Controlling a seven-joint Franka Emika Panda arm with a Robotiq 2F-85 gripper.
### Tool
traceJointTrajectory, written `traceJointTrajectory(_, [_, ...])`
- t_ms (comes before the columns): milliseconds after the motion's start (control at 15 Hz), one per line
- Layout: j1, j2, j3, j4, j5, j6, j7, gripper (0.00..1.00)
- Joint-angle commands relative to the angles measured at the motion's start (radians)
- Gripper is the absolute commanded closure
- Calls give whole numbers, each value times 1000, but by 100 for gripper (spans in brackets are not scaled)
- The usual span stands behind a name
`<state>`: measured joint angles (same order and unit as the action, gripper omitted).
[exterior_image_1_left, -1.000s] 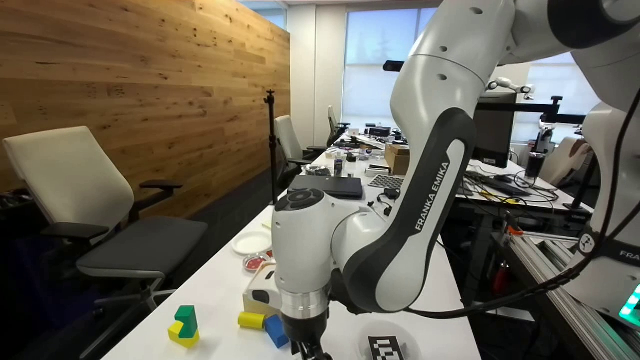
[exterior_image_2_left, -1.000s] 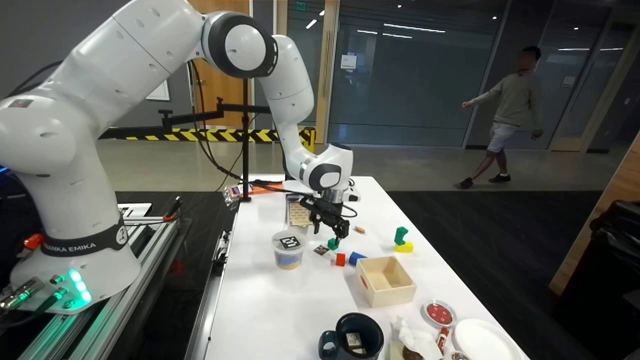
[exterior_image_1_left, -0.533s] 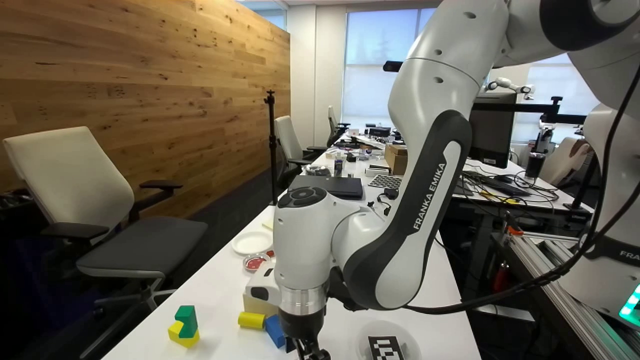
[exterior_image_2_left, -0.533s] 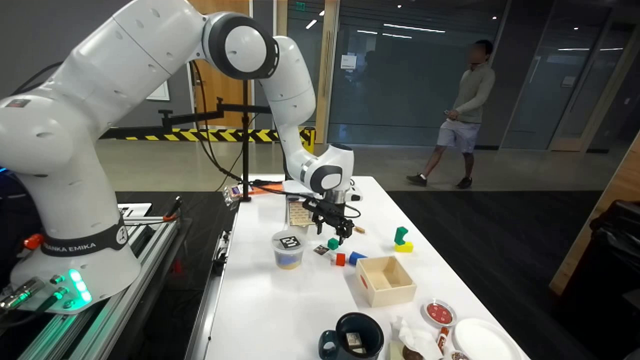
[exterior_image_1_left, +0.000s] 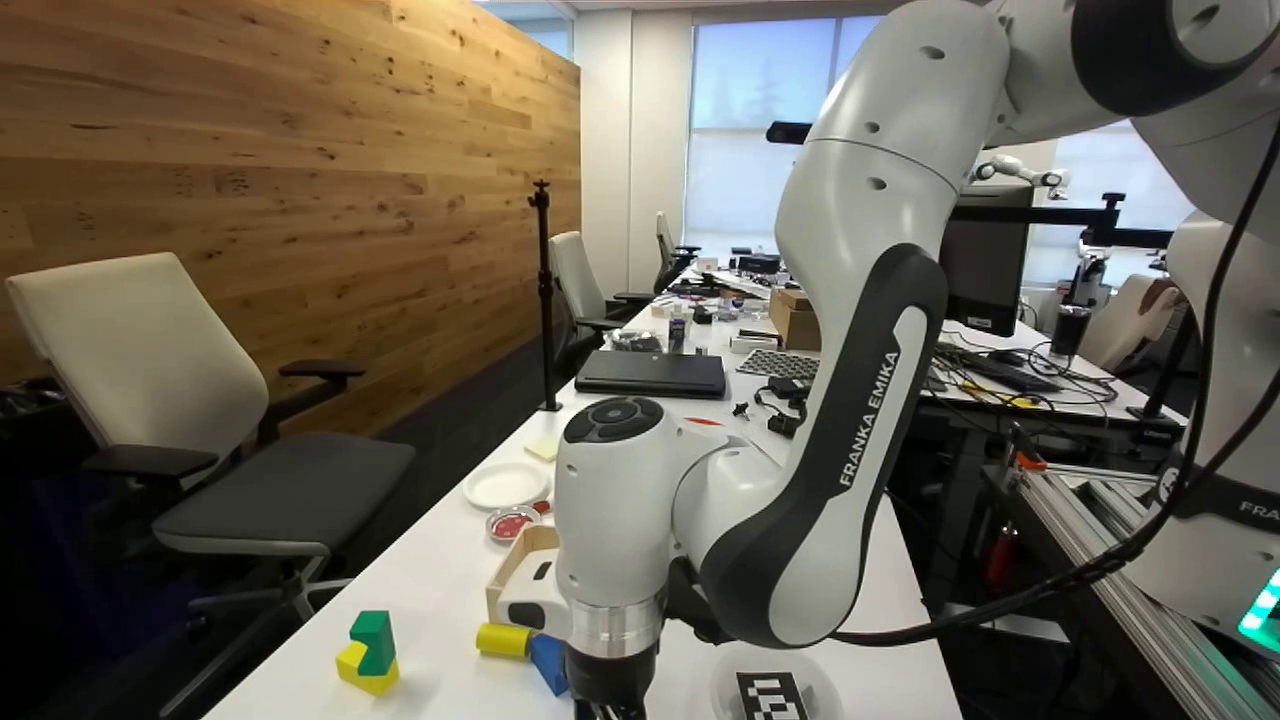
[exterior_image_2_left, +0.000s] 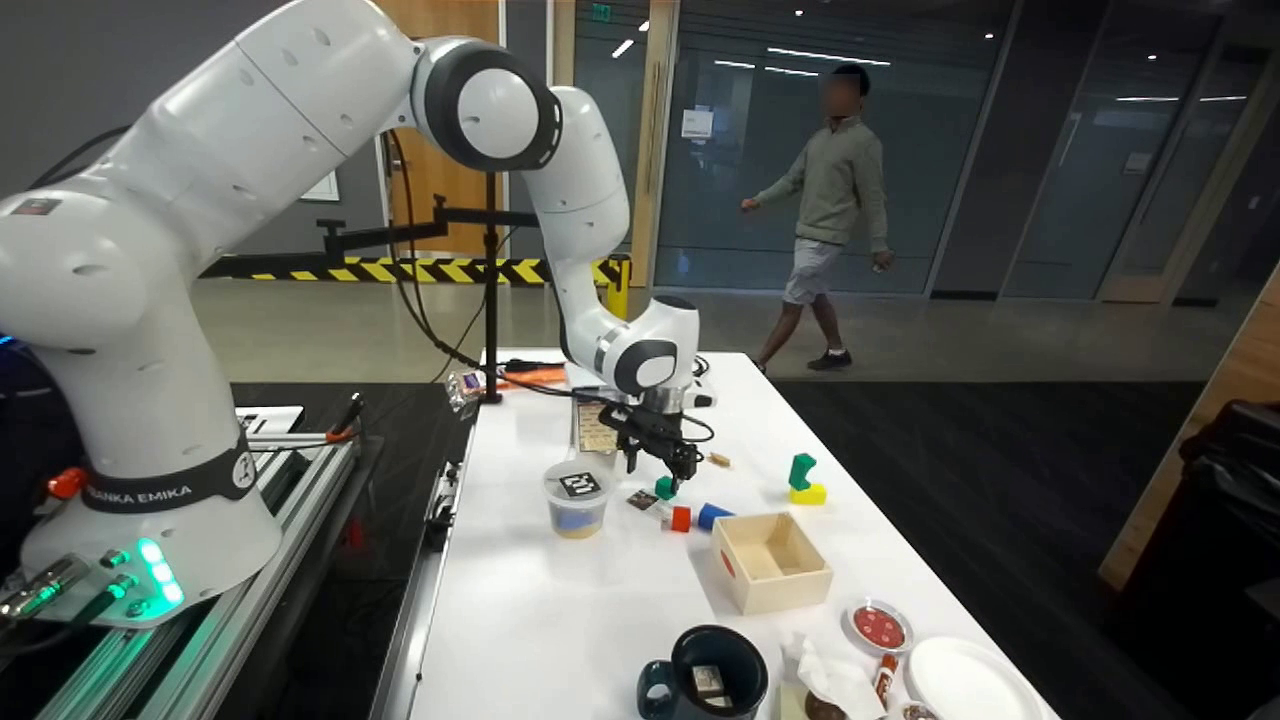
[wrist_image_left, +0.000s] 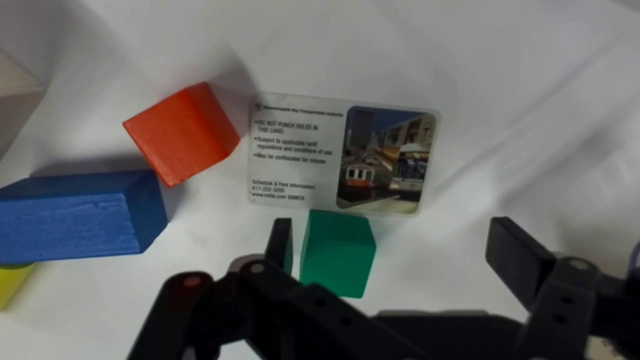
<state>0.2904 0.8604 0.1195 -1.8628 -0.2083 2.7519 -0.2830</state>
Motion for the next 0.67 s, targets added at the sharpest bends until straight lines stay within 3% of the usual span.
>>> traceJointTrajectory(0, [-3,21,2,22,-53,19,-10,0])
traceJointTrajectory(67, [1,26,-1,30,-58,17,-6,9])
traceJointTrajectory(133, [5,30,-2,37,-62,18,-4,26])
traceJointTrajectory(600, [15,52,-4,71,-79,14,-2,77])
